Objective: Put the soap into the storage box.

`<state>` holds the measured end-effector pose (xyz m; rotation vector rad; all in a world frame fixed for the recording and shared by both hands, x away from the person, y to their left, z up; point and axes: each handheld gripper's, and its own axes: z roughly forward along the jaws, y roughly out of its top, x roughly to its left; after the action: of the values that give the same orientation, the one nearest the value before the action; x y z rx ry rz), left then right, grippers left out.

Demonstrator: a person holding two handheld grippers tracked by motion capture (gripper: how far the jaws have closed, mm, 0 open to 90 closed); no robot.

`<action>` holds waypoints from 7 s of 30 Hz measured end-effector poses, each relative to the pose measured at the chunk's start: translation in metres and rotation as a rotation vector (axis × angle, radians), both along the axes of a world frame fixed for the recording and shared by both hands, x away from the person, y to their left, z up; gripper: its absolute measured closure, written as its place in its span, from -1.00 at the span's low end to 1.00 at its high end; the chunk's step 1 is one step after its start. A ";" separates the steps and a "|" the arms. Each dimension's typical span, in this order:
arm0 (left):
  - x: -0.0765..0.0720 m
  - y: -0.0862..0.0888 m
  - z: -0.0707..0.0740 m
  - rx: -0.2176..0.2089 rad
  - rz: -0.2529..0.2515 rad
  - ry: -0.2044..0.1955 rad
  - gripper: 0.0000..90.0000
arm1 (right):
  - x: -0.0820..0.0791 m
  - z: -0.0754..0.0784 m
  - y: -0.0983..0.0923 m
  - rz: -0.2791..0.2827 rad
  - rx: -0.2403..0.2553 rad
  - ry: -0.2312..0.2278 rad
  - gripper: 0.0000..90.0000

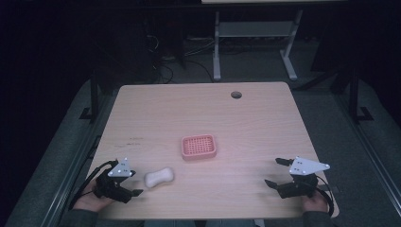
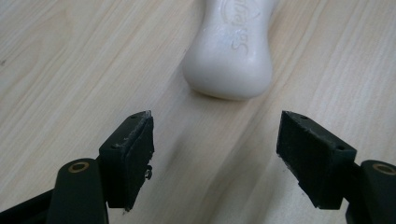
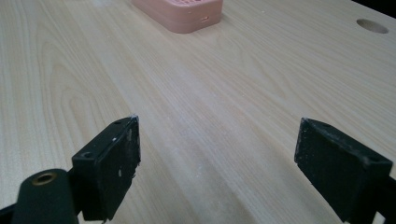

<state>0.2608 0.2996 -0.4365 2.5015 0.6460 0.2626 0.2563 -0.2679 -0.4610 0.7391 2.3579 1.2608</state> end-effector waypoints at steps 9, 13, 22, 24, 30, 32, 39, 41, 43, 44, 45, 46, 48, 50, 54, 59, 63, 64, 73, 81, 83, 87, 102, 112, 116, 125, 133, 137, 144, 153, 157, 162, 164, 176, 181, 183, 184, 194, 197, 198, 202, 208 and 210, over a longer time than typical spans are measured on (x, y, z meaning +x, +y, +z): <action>-0.001 -0.008 0.001 0.002 -0.028 -0.011 -0.41 | -0.001 0.001 0.000 0.003 -0.017 -0.013 -0.70; 0.000 -0.011 0.001 0.004 -0.035 -0.011 -0.41 | 0.000 0.000 0.002 0.003 -0.020 0.003 -0.70; 0.000 -0.015 0.001 0.009 -0.046 -0.010 -0.41 | 0.000 0.000 0.001 0.002 -0.024 -0.005 -0.70; 0.000 -0.017 0.002 0.009 -0.046 -0.014 -0.41 | 0.000 0.000 0.002 0.001 -0.024 -0.003 -0.70; 0.002 -0.022 0.005 0.007 -0.057 -0.024 -0.41 | 0.001 0.000 0.002 0.001 -0.024 -0.004 -0.70; 0.002 -0.023 0.006 0.010 -0.061 -0.025 -0.41 | 0.001 0.000 0.002 0.001 -0.022 -0.003 -0.70; 0.004 -0.025 0.007 0.017 -0.069 -0.035 -0.41 | 0.001 0.000 0.002 0.000 -0.024 -0.001 -0.70; 0.004 -0.027 0.008 0.016 -0.071 -0.036 -0.41 | 0.001 0.000 0.002 0.001 -0.030 -0.002 -0.70; 0.005 -0.028 0.008 0.018 -0.073 -0.035 -0.41 | 0.001 0.000 0.003 0.001 -0.026 0.002 -0.70; 0.006 -0.030 0.008 0.017 -0.076 -0.035 -0.41 | 0.001 0.000 0.003 0.001 -0.025 0.004 -0.70; 0.006 -0.030 0.008 0.017 -0.076 -0.035 -0.41 | 0.001 0.000 0.003 0.001 -0.025 0.004 -0.70; 0.007 -0.031 0.008 0.017 -0.078 -0.036 -0.41 | 0.001 0.000 0.003 0.001 -0.026 0.004 -0.70; 0.009 -0.033 0.009 0.019 -0.084 -0.039 -0.41 | 0.001 -0.001 0.003 0.001 -0.025 0.003 -0.70; 0.011 -0.035 0.009 0.020 -0.088 -0.037 -0.41 | 0.001 -0.001 0.003 0.000 -0.028 0.002 -0.70; 0.012 -0.037 0.009 0.018 -0.092 -0.035 -0.41 | 0.001 0.000 0.003 0.001 -0.025 0.004 -0.70; 0.014 -0.039 0.008 0.016 -0.092 -0.032 -0.41 | 0.001 0.000 0.003 0.000 -0.020 0.004 -0.70; 0.018 -0.042 0.008 0.015 -0.099 -0.027 -0.40 | 0.002 -0.001 0.003 0.004 -0.027 -0.002 -0.70; 0.018 -0.043 0.007 0.015 -0.101 -0.026 -0.40 | 0.002 -0.001 0.003 0.004 -0.027 -0.003 -0.70; 0.023 -0.047 0.004 0.019 -0.111 -0.014 -0.40 | 0.002 -0.001 0.004 0.005 -0.024 0.002 -0.70; 0.026 -0.053 0.001 0.025 -0.125 0.000 -0.35 | 0.002 -0.001 0.004 0.009 -0.026 0.007 -0.70; 0.027 -0.054 0.000 0.030 -0.129 0.001 -0.34 | 0.002 -0.001 0.005 0.008 -0.027 0.007 -0.70; 0.027 -0.054 0.000 0.022 -0.126 0.000 -0.34 | 0.002 -0.001 0.005 0.008 -0.027 0.009 -0.70; 0.035 -0.058 -0.004 0.017 -0.132 0.024 -0.28 | 0.002 -0.002 0.005 0.005 -0.028 0.016 -0.70; 0.040 -0.062 -0.006 0.019 -0.145 0.049 -0.15 | 0.001 -0.001 0.005 0.005 -0.028 0.016 -0.70; 0.042 -0.063 -0.007 0.024 -0.152 0.064 -0.09 | 0.002 -0.002 0.005 0.006 -0.028 0.016 -0.70; 0.042 -0.066 -0.011 0.034 -0.151 0.072 0.00 | 0.002 -0.002 0.005 0.005 -0.027 0.014 -0.70; 0.043 -0.067 -0.011 0.027 -0.154 0.079 0.07 | 0.001 -0.002 0.006 0.006 -0.026 0.018 -0.70; 0.042 -0.068 -0.011 0.032 -0.144 0.084 0.08 | 0.001 -0.001 0.005 0.005 -0.027 0.016 -0.70; 0.042 -0.070 -0.009 0.057 -0.154 0.081 0.09 | 0.001 -0.001 0.004 0.007 -0.025 0.007 -0.70; 0.041 -0.069 -0.006 0.053 -0.149 0.072 0.09 | 0.001 0.000 0.004 0.006 -0.022 0.003 -0.70; 0.039 -0.069 -0.003 0.046 -0.146 0.062 0.09 | 0.000 0.000 0.004 0.007 -0.021 0.005 -0.70; 0.037 -0.071 0.002 0.056 -0.155 0.044 0.09 | 0.000 0.000 0.004 0.006 -0.016 0.010 -0.70; 0.037 -0.070 0.004 0.061 -0.159 0.046 0.09 | 0.000 0.000 0.003 0.005 -0.016 0.012 -0.70; 0.045 -0.068 0.016 0.028 -0.148 0.030 0.09 | -0.002 -0.001 0.000 -0.007 0.010 0.022 -0.70; 0.051 -0.071 0.018 0.040 -0.160 0.037 0.09 | -0.001 -0.001 -0.002 -0.008 0.020 0.020 -0.70; 0.052 -0.072 0.019 0.046 -0.165 0.041 0.09 | -0.002 -0.001 -0.002 -0.010 0.021 0.023 -0.70; 0.053 -0.073 0.019 0.049 -0.167 0.043 0.09 | -0.002 -0.001 -0.002 -0.011 0.022 0.025 -0.70; 0.063 -0.084 0.025 0.054 -0.183 0.046 0.09 | -0.001 0.000 -0.004 -0.011 0.038 0.024 -0.70; 0.065 -0.085 0.026 0.055 -0.184 0.046 0.09 | -0.002 0.000 -0.004 -0.011 0.040 0.024 -0.70; 0.068 -0.086 0.028 0.059 -0.191 0.057 0.09 | -0.001 -0.001 -0.004 -0.011 0.043 0.027 -0.70; 0.072 -0.089 0.029 0.055 -0.184 0.065 0.09 | -0.001 0.000 -0.005 -0.011 0.045 0.026 -0.70; 0.077 -0.093 0.031 0.051 -0.198 0.062 0.09 | -0.001 0.000 -0.006 -0.012 0.050 0.019 -0.70; 0.078 -0.093 0.031 0.059 -0.204 0.064 0.09 | -0.001 0.000 -0.006 -0.013 0.050 0.019 -0.70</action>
<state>0.3391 0.2061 -0.4050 2.6176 0.4089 0.1284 0.2552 -0.2739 -0.4609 0.7840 2.3410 1.3175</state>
